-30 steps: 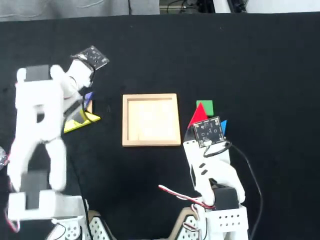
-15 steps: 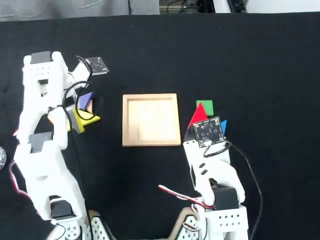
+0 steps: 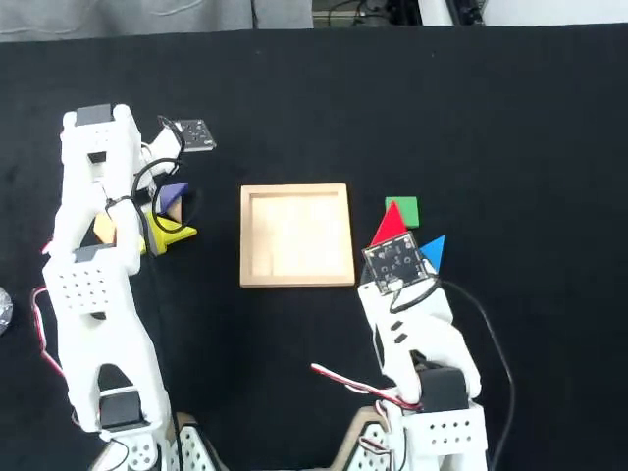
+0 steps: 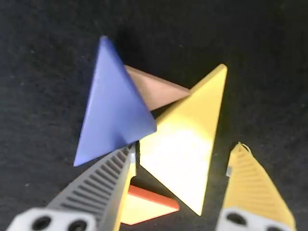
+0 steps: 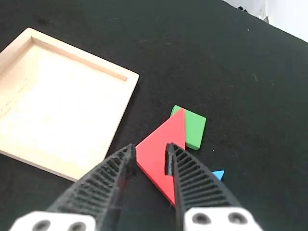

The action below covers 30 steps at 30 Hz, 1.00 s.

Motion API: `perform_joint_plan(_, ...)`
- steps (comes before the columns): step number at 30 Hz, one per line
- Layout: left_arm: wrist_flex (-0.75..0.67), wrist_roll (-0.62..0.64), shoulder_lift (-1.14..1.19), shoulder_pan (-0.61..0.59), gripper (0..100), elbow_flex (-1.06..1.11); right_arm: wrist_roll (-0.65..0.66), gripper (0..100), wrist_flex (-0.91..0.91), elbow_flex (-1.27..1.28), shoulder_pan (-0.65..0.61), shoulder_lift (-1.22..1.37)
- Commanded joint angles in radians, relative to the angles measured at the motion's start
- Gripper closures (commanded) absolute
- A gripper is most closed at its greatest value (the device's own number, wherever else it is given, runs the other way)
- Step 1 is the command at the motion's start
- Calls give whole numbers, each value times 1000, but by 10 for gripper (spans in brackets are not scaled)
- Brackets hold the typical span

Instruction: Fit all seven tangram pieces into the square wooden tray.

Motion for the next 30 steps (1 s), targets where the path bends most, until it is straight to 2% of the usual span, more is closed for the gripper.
perform_joint_plan(1, -52, -14, 2, -15, 699, -50, 9, 889, 6, -2, -15, -74)
perform_joint_plan(9, -51, 38, 0, -15, 647, -111, 9, 889, 6, -2, -15, -74)
perform_joint_plan(18, -55, -31, 12, -22, 646, -67, 46, 889, 23, -2, -46, -74)
perform_joint_plan(27, -63, -32, 14, -28, 646, -7, 49, 889, 23, -2, -46, -74)
perform_joint_plan(30, -110, -32, 48, -25, 647, 1, 49, 889, 23, -2, -46, -74)
